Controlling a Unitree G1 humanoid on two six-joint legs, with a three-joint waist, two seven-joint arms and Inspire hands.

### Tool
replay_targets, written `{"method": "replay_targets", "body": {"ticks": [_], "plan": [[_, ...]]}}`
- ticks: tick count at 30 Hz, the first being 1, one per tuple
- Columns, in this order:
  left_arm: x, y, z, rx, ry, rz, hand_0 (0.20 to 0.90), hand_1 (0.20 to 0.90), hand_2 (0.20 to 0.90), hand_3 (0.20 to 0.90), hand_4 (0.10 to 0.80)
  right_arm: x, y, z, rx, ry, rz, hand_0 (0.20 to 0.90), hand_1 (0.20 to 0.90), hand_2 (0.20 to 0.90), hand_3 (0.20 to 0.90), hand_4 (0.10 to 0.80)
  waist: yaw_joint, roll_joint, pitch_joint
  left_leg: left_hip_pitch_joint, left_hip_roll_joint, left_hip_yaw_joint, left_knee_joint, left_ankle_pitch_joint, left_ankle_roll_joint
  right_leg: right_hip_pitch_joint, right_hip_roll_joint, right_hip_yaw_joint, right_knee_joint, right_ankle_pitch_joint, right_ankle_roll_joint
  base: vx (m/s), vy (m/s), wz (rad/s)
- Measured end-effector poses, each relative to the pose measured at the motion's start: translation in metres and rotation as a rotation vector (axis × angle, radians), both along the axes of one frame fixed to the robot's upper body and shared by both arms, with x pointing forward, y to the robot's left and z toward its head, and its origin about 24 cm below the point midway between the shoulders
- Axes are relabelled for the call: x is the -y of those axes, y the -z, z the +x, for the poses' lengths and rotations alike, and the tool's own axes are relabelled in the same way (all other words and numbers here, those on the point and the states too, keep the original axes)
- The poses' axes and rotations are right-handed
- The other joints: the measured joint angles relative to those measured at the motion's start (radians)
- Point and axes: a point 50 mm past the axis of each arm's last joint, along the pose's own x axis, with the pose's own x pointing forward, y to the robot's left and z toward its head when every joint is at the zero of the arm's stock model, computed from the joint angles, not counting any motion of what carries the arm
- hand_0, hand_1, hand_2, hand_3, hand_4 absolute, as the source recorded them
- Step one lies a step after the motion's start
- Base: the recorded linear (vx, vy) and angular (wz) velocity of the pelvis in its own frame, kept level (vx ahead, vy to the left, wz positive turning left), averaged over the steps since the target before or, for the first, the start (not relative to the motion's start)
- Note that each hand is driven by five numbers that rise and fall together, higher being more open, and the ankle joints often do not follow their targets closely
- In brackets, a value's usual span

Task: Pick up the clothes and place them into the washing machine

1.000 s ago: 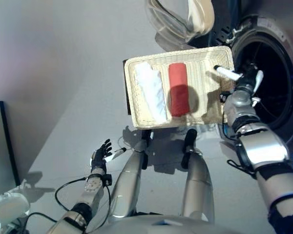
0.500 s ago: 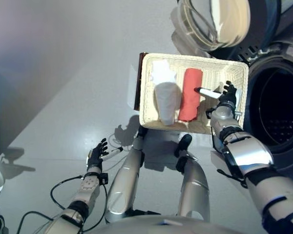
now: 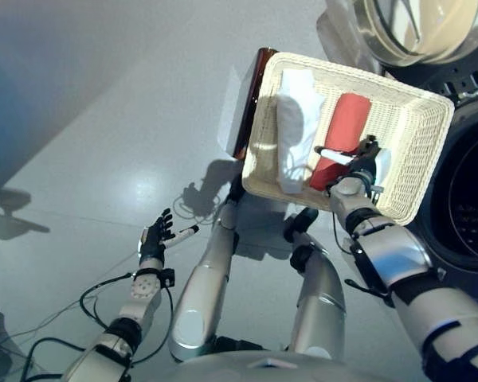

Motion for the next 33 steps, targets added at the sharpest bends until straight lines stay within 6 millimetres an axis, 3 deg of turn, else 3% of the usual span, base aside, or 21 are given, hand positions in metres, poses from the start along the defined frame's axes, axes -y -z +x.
{"method": "replay_targets", "body": {"ticks": [1,2,3,4,10,16,24,30,33], "plan": [[0.001,-0.002,0.002,0.013,0.001,-0.003,0.9,0.9,0.9,0.9,0.8,0.003,-0.004,0.001,0.007,0.014,-0.008,0.9,0.9,0.9,0.9,0.8,0.0,0.001,0.001,-0.017,-0.003,0.001,0.004,0.002,0.002,-0.013,-0.001,0.0,0.004,0.0,0.0,-0.013,0.045,0.09],[0.001,-0.005,0.003,0.024,0.0,-0.004,0.9,0.9,0.9,0.9,0.8,0.008,-0.008,0.0,0.011,0.027,-0.021,0.842,0.842,0.842,0.842,0.759,0.001,0.002,0.001,-0.03,-0.004,0.001,0.005,0.002,0.002,-0.027,-0.002,0.0,0.006,0.0,0.0,-0.013,0.059,0.11],[0.002,-0.007,0.005,0.037,-0.001,-0.005,0.9,0.9,0.9,0.9,0.8,0.014,-0.014,0.001,0.02,0.04,-0.044,0.381,0.381,0.381,0.381,0.429,0.001,0.002,0.002,-0.046,-0.007,0.001,0.007,0.001,0.002,-0.044,-0.006,0.001,0.011,-0.001,0.0,-0.01,0.051,0.1],[0.003,-0.009,0.006,0.048,-0.001,-0.008,0.9,0.9,0.9,0.9,0.8,0.02,-0.021,0.002,0.03,0.059,-0.062,0.2,0.2,0.2,0.2,0.3,0.001,0.005,0.003,-0.06,-0.01,0.0,0.006,0.002,0.001,-0.061,-0.009,0.002,0.017,-0.001,0.0,-0.006,0.053,0.08],[0.009,-0.009,0.006,0.051,0.011,-0.002,0.9,0.9,0.9,0.9,0.8,0.043,-0.048,0.001,0.081,0.148,-0.125,0.2,0.2,0.2,0.2,0.3,0.002,0.017,0.01,-0.105,-0.015,0.001,0.01,0.004,-0.001,-0.116,-0.019,0.011,0.033,-0.001,-0.001,-0.001,0.045,0.0],[0.01,-0.01,0.007,0.056,0.004,0.003,0.9,0.9,0.9,0.9,0.8,0.046,-0.053,0.001,0.101,0.152,-0.138,0.2,0.2,0.2,0.2,0.3,-0.003,0.02,0.01,-0.106,-0.014,0.015,0.019,0.009,-0.001,-0.129,-0.014,0.034,0.038,-0.002,-0.011,-0.006,0.03,-0.09],[0.019,-0.014,0.014,0.068,0.038,0.012,0.9,0.9,0.9,0.9,0.8,0.047,-0.056,0.003,0.146,0.135,-0.046,0.2,0.2,0.2,0.2,0.3,-0.006,0.049,0.024,-0.069,-0.012,0.052,0.02,0.008,0.011,-0.11,-0.01,0.067,0.04,0.003,-0.003,-0.019,0.017,-0.08],[0.013,-0.006,0.009,0.029,0.019,0.028,0.9,0.9,0.9,0.9,0.8,0.025,-0.027,0.002,0.318,0.114,0.333,0.2,0.2,0.2,0.2,0.3,-0.033,0.06,0.031,0.021,-0.014,0.107,0.026,-0.012,0.04,-0.047,-0.009,0.124,0.035,0.01,0.007,-0.017,0.025,-0.19],[0.01,-0.001,0.006,0.003,0.01,0.024,0.9,0.9,0.9,0.9,0.8,0.017,-0.015,-0.001,0.407,0.138,0.52,0.2,0.2,0.2,0.2,0.3,-0.075,0.059,0.031,0.045,-0.016,0.129,0.043,-0.025,0.049,-0.024,-0.008,0.147,0.026,0.018,0.017,0.009,0.036,-0.21]]}}
